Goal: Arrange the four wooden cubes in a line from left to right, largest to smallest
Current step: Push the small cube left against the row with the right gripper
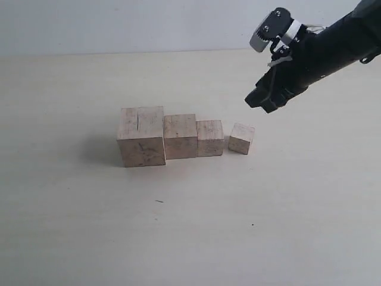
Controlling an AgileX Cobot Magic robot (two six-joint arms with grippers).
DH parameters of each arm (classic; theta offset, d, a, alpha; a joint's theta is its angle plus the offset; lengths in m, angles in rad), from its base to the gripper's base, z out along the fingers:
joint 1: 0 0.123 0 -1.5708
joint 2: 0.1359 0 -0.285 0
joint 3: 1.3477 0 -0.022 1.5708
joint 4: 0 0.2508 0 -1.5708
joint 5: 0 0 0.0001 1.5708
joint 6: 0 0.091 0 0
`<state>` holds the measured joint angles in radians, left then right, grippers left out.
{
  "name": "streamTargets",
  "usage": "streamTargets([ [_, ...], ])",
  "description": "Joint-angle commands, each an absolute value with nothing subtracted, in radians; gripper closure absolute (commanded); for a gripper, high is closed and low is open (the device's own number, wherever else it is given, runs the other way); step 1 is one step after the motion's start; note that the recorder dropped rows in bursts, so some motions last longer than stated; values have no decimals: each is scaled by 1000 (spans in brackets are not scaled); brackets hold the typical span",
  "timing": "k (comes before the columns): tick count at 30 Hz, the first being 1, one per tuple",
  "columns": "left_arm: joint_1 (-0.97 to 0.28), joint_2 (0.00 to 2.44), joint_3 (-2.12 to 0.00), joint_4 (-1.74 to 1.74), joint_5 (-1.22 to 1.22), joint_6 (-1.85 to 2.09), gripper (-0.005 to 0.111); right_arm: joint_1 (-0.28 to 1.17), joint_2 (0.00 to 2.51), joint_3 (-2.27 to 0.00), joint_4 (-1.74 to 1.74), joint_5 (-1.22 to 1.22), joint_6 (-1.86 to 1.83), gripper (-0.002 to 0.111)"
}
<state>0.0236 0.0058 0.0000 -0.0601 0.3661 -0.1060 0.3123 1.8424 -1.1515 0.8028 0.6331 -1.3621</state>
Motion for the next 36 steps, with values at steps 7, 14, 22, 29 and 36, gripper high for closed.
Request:
streamTargets([
  [7, 18, 0, 0, -63, 359, -108, 107, 336, 1889, -1156, 463, 652, -442, 108],
  [14, 18, 0, 0, -63, 359, -108, 107, 402, 1945, -1156, 331, 620, -215, 108],
  [22, 18, 0, 0, -63, 359, -108, 107, 407, 1955, -1156, 224, 614, -30, 108],
  [29, 18, 0, 0, -63, 359, -108, 107, 419, 1999, -1156, 256, 587, -64, 108],
  [36, 18, 0, 0, -63, 359, -108, 107, 419, 2004, -1156, 307, 533, -143, 108],
])
